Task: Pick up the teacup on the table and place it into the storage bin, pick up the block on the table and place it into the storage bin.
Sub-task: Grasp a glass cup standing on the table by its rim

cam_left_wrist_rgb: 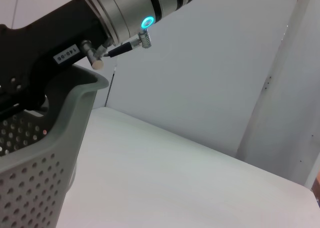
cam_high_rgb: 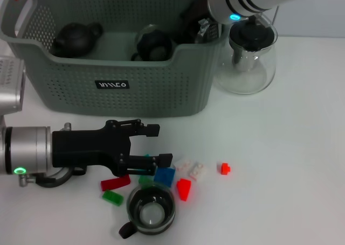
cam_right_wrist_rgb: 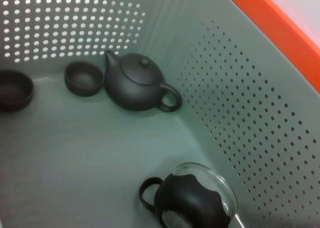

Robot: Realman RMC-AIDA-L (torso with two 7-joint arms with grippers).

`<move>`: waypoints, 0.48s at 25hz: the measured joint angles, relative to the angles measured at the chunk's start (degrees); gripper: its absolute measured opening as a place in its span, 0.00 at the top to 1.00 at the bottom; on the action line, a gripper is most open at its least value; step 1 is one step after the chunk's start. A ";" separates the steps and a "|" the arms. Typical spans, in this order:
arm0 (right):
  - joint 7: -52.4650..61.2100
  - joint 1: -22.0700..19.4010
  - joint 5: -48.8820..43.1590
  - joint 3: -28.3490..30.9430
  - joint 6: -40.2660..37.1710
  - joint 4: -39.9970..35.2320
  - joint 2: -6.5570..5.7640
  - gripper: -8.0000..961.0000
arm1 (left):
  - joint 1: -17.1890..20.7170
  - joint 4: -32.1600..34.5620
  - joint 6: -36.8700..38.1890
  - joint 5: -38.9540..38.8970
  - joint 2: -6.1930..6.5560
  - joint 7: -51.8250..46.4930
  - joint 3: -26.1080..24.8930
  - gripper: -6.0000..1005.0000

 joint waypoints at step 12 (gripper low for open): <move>5.41 -11.30 1.03 -0.09 -9.04 -27.33 0.05 0.28 | 0.45 0.33 0.52 0.01 0.18 -0.15 -0.66 0.18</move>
